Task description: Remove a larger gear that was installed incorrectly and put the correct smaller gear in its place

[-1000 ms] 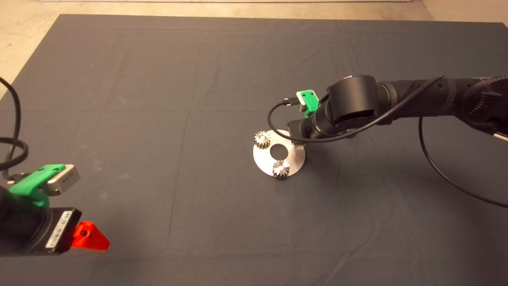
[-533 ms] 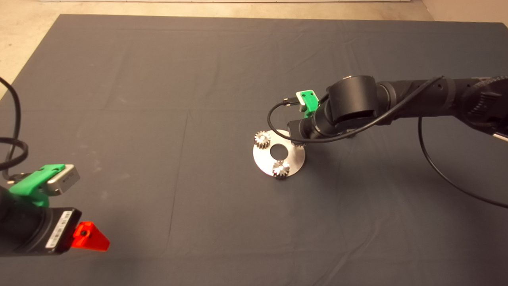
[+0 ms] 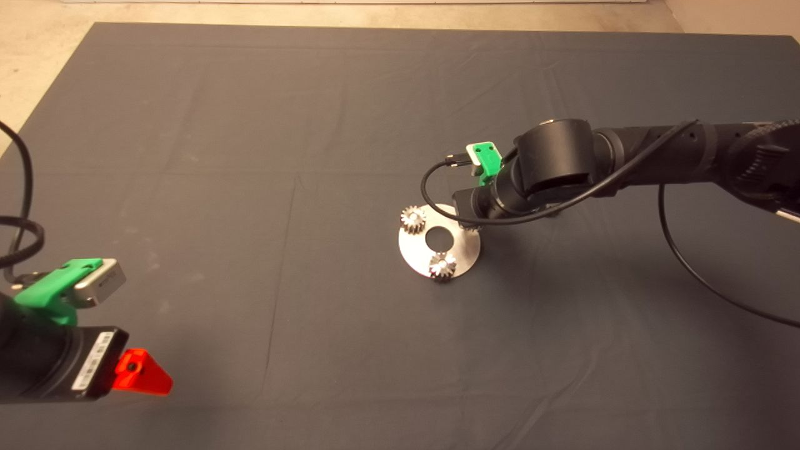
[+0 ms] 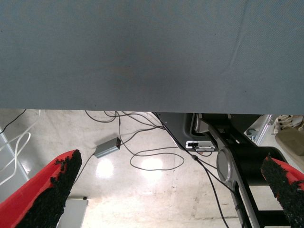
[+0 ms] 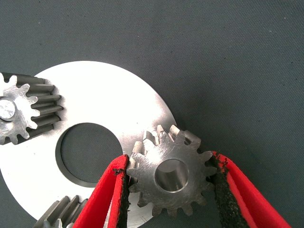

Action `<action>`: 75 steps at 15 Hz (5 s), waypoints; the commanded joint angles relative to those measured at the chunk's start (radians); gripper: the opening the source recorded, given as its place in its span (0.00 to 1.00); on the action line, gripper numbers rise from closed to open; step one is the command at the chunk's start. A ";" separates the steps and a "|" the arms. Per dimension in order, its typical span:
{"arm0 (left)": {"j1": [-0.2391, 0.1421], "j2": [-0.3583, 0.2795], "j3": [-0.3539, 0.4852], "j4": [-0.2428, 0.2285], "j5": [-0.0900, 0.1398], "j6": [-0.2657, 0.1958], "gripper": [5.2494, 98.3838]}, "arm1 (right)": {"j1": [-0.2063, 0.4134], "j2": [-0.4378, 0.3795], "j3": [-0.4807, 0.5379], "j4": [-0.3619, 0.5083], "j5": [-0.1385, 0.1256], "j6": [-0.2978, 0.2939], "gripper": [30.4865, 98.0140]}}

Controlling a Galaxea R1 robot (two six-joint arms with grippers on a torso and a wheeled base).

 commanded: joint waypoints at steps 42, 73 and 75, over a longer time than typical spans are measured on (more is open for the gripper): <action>-0.001 -0.022 -0.005 0.008 0.133 0.004 1.00 | 0.000 0.008 0.008 -0.019 -0.124 0.002 0.13; -0.001 -0.024 -0.005 0.008 0.133 0.004 1.00 | 0.003 0.009 -0.002 -0.019 -0.124 0.001 0.13; -0.001 -0.024 -0.005 0.008 0.133 0.004 1.00 | 0.005 0.009 -0.004 -0.019 -0.124 0.000 0.13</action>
